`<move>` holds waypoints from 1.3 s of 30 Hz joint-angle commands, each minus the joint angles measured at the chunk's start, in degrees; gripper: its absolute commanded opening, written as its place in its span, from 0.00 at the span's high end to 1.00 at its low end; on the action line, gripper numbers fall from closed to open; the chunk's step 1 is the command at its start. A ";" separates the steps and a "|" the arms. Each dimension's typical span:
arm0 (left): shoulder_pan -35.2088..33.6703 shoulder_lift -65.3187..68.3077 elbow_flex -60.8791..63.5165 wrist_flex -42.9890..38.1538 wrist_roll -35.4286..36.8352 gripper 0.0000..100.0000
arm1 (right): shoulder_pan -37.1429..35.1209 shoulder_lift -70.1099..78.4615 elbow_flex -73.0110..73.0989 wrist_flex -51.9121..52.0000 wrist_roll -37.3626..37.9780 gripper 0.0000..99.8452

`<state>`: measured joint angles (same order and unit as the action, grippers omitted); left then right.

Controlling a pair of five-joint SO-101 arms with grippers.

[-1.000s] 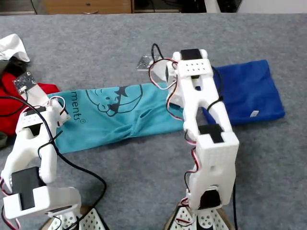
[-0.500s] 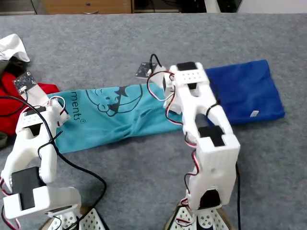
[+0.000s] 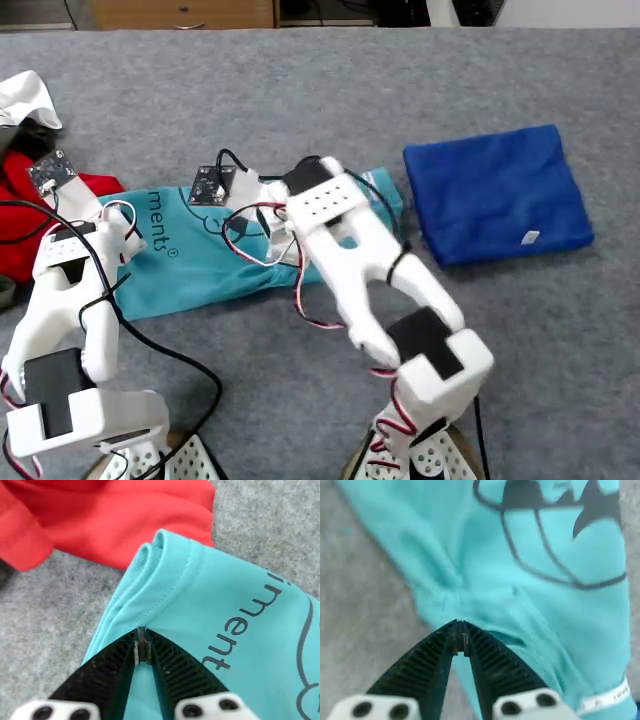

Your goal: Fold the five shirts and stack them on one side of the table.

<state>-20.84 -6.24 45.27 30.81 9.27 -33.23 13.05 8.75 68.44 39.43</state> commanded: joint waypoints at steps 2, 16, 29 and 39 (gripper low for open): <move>0.79 -0.75 -2.46 -0.53 0.18 0.98 | 2.24 7.60 -5.23 -5.89 -0.70 1.00; 0.79 -0.84 -2.46 -0.44 0.18 0.98 | 3.74 25.19 -45.14 20.57 -0.44 1.00; -3.60 -17.27 -21.10 33.93 -9.58 0.96 | 12.26 17.10 -57.01 33.93 -0.97 1.00; -12.75 -3.03 -26.99 40.62 -24.70 0.87 | 14.02 17.10 -57.10 33.93 -0.97 1.00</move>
<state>-34.37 -13.27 21.27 71.16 -13.49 -19.87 33.89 -45.67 101.05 39.08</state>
